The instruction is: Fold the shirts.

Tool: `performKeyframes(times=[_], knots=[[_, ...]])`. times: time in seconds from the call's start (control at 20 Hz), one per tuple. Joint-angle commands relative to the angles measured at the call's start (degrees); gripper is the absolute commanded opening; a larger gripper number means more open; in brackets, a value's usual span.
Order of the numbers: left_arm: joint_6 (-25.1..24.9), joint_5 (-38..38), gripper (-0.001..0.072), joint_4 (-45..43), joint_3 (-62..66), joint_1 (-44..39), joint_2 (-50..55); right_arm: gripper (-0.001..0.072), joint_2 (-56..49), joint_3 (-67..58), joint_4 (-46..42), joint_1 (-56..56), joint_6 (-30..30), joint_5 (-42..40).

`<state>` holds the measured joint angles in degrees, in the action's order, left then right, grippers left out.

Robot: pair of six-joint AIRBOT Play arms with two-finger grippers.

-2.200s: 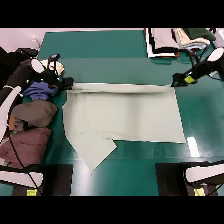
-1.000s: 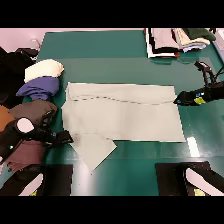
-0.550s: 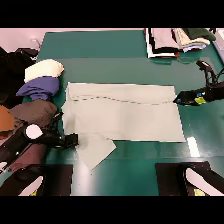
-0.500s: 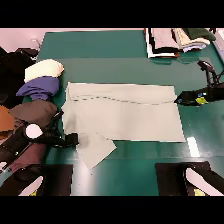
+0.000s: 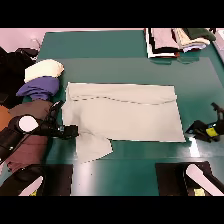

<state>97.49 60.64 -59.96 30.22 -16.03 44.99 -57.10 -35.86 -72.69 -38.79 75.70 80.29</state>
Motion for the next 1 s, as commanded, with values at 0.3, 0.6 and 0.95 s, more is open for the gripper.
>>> performKeyframes(times=[0.3,0.6,0.95], knots=[[-0.50,0.94,0.0023,-1.57,0.96,-0.04,-0.07,0.0185,-8.24,2.25,5.49,10.16,-0.74,-5.14],[1.92,14.49,0.0022,-8.26,5.09,-0.04,-8.09,0.0016,0.85,-4.61,-2.43,17.03,-0.70,4.96],[5.38,18.67,0.0022,-9.57,6.25,-0.04,-13.44,0.0015,11.78,-7.30,-8.02,17.29,0.37,8.83]])
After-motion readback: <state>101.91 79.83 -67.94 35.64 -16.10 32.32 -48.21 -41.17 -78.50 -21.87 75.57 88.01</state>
